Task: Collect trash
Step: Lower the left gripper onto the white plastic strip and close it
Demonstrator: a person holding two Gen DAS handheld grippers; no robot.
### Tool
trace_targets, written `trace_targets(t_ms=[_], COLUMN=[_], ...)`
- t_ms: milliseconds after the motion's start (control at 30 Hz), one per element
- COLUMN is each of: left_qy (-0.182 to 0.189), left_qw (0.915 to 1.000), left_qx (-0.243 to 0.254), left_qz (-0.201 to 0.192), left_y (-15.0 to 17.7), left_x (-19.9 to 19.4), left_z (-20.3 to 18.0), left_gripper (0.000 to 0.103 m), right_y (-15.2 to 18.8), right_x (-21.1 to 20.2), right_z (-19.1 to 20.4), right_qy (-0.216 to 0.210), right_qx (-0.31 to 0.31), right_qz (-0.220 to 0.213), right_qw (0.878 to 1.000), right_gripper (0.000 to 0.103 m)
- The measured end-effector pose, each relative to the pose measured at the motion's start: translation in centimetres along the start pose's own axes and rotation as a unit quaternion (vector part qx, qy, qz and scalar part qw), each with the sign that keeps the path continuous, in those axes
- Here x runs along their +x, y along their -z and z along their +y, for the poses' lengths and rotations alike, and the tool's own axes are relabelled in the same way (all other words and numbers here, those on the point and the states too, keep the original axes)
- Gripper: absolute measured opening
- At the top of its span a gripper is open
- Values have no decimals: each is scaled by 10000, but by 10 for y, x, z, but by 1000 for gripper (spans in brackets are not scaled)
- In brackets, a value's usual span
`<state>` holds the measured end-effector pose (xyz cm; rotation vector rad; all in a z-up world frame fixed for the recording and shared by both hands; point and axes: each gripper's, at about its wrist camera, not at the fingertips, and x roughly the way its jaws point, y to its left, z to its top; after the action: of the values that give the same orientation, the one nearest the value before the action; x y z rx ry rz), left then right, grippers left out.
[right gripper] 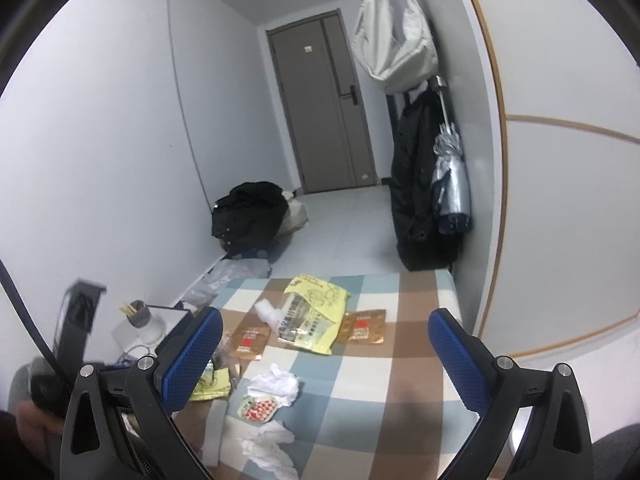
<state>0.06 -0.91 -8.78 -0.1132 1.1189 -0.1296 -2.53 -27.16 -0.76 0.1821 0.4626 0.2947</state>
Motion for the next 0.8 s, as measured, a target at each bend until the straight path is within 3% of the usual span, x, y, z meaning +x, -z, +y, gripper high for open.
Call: trace_targets(t_ms=[300, 400, 500, 600, 800], left_qy=[80, 39, 18, 20, -106], left_qw=[9983, 9975, 9971, 9962, 9950], left_qx=[136, 217, 290, 377, 630], left_qz=[568, 670, 698, 786, 761], left_y=[7, 8, 9, 10, 10], left_x=[23, 30, 32, 36, 36], left_z=[-3, -7, -10, -13, -23], left_gripper=[75, 63, 59, 45, 41], right_y=[0, 1, 1, 2, 3], right_x=[8, 11, 14, 16, 19], right_z=[-3, -6, -8, -8, -9], right_qy=[2, -9, -31, -42, -73], right_qx=[0, 82, 123, 149, 177], right_qz=[120, 189, 231, 288, 356], right_qw=[9999, 9998, 9997, 9995, 9992], right_gripper=[103, 103, 103, 103, 103])
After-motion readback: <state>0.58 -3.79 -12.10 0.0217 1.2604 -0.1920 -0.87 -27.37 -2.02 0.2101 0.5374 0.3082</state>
